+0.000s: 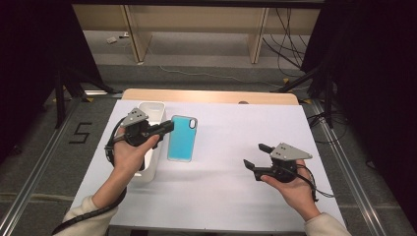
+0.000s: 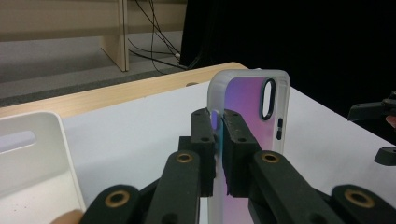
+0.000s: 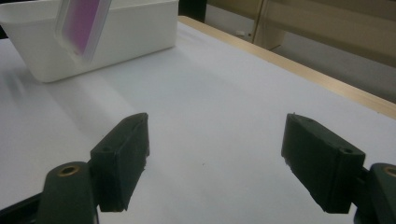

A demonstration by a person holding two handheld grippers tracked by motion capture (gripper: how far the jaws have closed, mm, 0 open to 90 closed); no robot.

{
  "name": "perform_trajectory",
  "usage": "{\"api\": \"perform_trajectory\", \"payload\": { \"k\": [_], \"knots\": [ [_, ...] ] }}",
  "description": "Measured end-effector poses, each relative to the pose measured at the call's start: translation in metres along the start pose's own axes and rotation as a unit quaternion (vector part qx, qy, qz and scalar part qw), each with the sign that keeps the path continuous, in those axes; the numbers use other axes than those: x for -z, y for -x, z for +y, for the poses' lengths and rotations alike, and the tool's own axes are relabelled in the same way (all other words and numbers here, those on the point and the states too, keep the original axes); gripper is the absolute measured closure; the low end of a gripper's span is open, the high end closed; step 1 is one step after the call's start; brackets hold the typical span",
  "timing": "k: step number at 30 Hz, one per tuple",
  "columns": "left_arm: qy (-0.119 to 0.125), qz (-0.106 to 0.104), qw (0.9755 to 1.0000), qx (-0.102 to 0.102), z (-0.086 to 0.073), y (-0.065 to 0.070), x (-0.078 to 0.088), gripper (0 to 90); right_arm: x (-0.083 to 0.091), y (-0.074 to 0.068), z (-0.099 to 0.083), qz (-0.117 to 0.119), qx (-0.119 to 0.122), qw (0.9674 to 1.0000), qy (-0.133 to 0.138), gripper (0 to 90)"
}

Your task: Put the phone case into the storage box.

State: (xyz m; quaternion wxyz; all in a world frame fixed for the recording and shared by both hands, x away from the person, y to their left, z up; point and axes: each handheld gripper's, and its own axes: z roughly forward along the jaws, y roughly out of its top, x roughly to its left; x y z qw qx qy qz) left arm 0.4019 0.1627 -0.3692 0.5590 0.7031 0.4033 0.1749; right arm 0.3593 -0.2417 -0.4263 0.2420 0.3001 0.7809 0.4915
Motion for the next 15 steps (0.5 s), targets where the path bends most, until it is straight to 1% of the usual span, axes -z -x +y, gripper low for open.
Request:
{"api": "perform_trajectory", "payload": {
  "k": [2,4,5,6,8,9,10,11,12,13,14,15],
  "knots": [
    [0.001,0.002,1.0,-0.001,0.0005,-0.0005,0.0008,84.2,0.0005,-0.0001,-0.0003,0.0,-0.001,1.0,-0.001,24.6],
    [0.001,0.001,1.0,-0.003,0.0011,-0.0013,0.0014,84.2,0.0027,-0.0005,-0.0006,0.003,-0.009,0.9999,-0.01,24.6],
    [0.002,0.002,1.0,-0.003,0.0015,-0.0014,0.0015,84.1,0.0025,-0.0003,-0.0012,0.002,-0.01,0.9999,-0.006,24.6],
    [0.002,0.003,1.0,-0.003,0.002,-0.0015,0.0019,84.1,0.0035,0.0004,-0.0015,0.001,-0.006,1.0,-0.007,24.6],
    [0.002,0.005,1.0,-0.001,0.0029,-0.0015,0.0027,84.2,0.0055,0.0013,-0.0019,0.001,-0.008,0.9999,-0.009,24.6],
    [0.002,0.004,1.0,-0.004,0.0035,-0.0021,0.0034,84.1,0.0057,0.0017,-0.0022,0.0,-0.008,0.9999,-0.008,24.6],
    [0.004,0.004,1.0,-0.002,0.004,-0.0024,0.0034,84.1,0.006,0.002,-0.0025,-0.003,-0.007,1.0,-0.005,24.6],
    [0.004,0.003,1.0,0.001,0.0044,-0.0027,0.0038,84.1,0.0076,0.0019,-0.0024,-0.005,-0.009,0.9999,-0.013,24.6],
    [0.005,0.002,1.0,0.002,0.0049,-0.0031,0.0039,84.1,0.0068,0.0019,-0.0031,-0.004,-0.01,0.9999,-0.008,24.6],
    [0.005,0.001,1.0,0.002,0.0054,-0.0035,0.0042,84.2,0.0083,0.0019,-0.0028,-0.003,-0.01,0.9998,-0.017,24.6],
    [0.005,0.002,1.0,0.002,0.0059,-0.0037,0.0046,84.1,0.007,0.0023,-0.0034,0.0,-0.009,0.9999,-0.009,24.6],
    [0.005,0.003,1.0,0.001,0.0063,-0.004,0.0049,84.2,0.0071,0.0023,-0.0034,-0.001,-0.009,0.9999,-0.01,24.7]
  ]
}}
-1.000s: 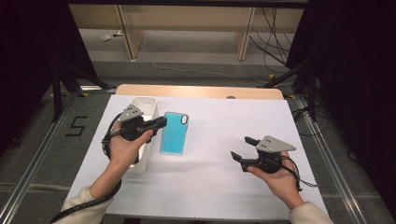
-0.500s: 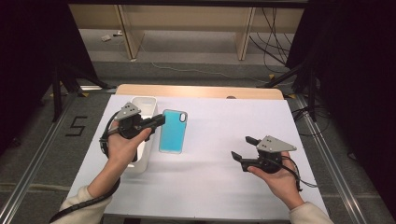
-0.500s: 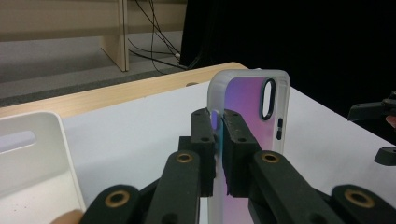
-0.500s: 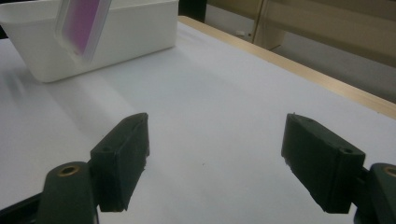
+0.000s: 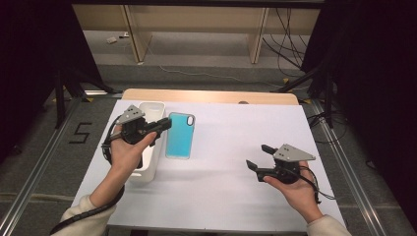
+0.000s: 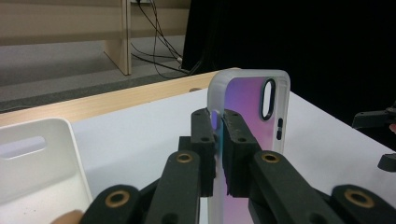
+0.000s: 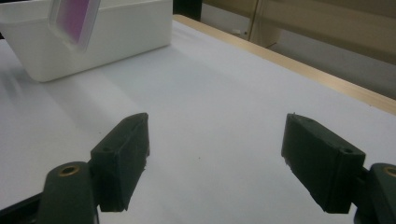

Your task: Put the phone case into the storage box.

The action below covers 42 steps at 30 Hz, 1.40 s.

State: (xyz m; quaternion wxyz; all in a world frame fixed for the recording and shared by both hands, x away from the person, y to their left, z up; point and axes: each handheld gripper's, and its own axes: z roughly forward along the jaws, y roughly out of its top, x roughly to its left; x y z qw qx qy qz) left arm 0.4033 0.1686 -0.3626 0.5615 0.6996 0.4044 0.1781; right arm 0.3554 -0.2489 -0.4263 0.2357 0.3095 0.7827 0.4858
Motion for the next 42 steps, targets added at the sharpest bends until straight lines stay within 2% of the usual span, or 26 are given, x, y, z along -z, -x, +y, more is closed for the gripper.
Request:
{"api": "perform_trajectory", "payload": {
  "k": [21,31,39,40,42],
  "knots": [
    [0.012,0.016,0.9998,0.005,0.008,-0.015,0.009,84.2,0.0,0.001,0.0,-0.007,-0.005,1.0,0.001,25.0],
    [0.023,0.024,0.9994,0.008,0.013,-0.021,0.015,84.2,0.0,0.001,0.0,-0.016,-0.008,0.9997,0.016,24.8],
    [0.029,0.032,0.999,0.014,0.014,-0.027,0.018,84.1,0.005,0.001,-0.001,-0.012,-0.018,0.9997,0.006,23.9],
    [0.03,0.032,0.999,0.014,0.014,-0.028,0.019,84.1,0.003,0.001,-0.001,-0.012,-0.019,0.9996,0.02,23.6],
    [0.031,0.035,0.9988,0.015,0.015,-0.029,0.02,84.1,0.005,0.001,-0.002,-0.005,-0.028,0.9995,0.014,23.3]
  ]
}}
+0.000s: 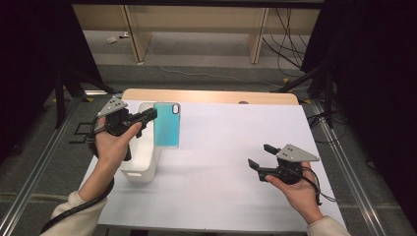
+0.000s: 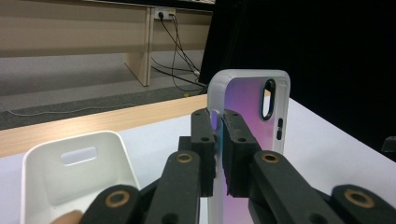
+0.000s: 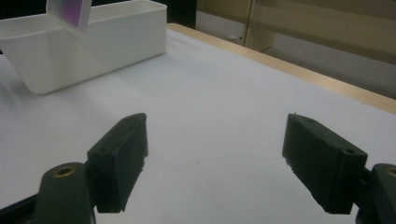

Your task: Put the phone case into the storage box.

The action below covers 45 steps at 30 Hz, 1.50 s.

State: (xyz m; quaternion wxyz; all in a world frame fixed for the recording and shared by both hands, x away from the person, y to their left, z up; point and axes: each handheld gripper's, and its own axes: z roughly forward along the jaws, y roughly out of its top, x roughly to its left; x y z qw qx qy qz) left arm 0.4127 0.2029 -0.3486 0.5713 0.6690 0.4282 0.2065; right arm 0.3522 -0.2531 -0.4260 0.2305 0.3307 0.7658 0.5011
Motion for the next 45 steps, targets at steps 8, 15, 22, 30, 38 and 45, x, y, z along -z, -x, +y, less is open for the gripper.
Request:
{"api": "perform_trajectory", "payload": {
  "k": [8,15,22,30,38,45],
  "knots": [
    [0.003,0.005,1.0,0.002,0.001,-0.004,0.002,84.1,0.002,0.001,-0.001,-0.008,0.004,1.0,-0.004,22.1],
    [0.005,0.007,1.0,0.0,0.002,-0.008,0.003,84.1,-0.001,-0.001,-0.002,0.0,-0.006,1.0,0.002,21.9],
    [0.005,0.01,0.9999,0.001,0.003,-0.013,0.003,84.1,0.0,-0.001,-0.002,0.0,-0.006,1.0,-0.003,21.9],
    [0.003,0.012,0.9999,-0.001,0.007,-0.017,0.005,84.1,-0.001,-0.001,-0.002,0.001,-0.002,1.0,-0.004,22.0],
    [0.002,0.018,0.9998,-0.005,0.009,-0.021,0.005,84.1,-0.001,0.0,-0.002,-0.001,-0.001,1.0,-0.001,22.1],
    [0.002,0.019,0.9998,-0.009,0.01,-0.024,0.004,84.1,-0.002,0.0,-0.002,-0.003,0.003,1.0,0.001,22.1]
  ]
}}
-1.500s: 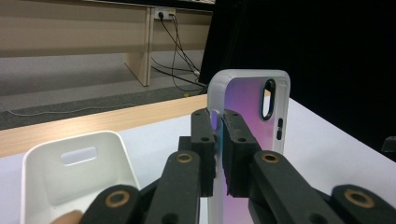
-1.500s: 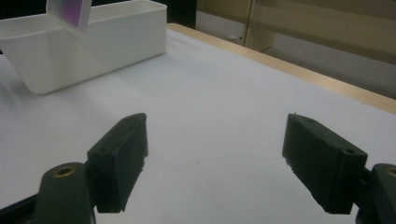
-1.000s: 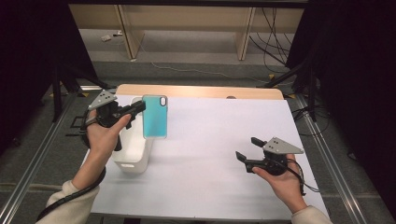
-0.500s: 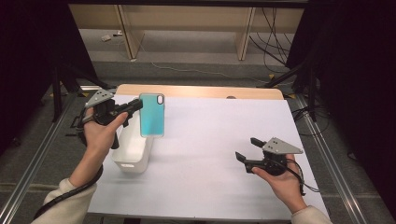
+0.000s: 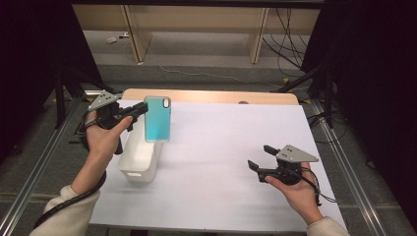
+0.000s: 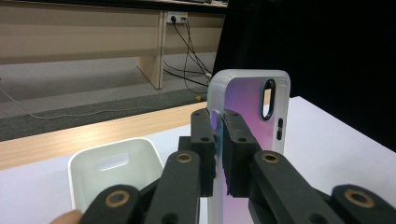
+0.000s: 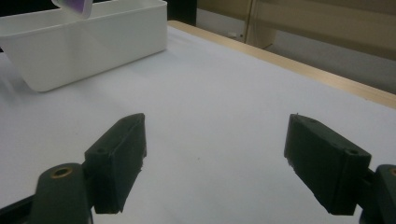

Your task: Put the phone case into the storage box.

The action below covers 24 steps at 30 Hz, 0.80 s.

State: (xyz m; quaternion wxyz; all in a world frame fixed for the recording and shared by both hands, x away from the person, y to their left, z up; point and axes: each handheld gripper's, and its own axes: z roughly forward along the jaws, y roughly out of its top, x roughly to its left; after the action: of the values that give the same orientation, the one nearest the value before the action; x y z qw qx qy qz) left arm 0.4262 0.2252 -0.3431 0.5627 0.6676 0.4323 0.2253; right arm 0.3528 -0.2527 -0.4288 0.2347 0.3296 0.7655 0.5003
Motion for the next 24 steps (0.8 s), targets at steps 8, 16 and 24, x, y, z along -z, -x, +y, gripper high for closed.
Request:
{"api": "perform_trajectory", "payload": {
  "k": [8,16,24],
  "knots": [
    [-0.002,0.003,1.0,0.0,0.001,-0.004,-0.001,84.1,0.001,0.001,0.0,0.001,-0.002,1.0,-0.001,22.2],
    [-0.005,0.007,1.0,0.0,0.003,-0.011,-0.002,84.1,0.0,0.001,0.0,-0.002,-0.002,1.0,0.002,22.2],
    [-0.007,0.009,0.9999,0.0,0.003,-0.019,-0.004,84.1,-0.001,0.001,0.0,0.001,-0.004,0.9999,0.009,22.2]
  ]
}}
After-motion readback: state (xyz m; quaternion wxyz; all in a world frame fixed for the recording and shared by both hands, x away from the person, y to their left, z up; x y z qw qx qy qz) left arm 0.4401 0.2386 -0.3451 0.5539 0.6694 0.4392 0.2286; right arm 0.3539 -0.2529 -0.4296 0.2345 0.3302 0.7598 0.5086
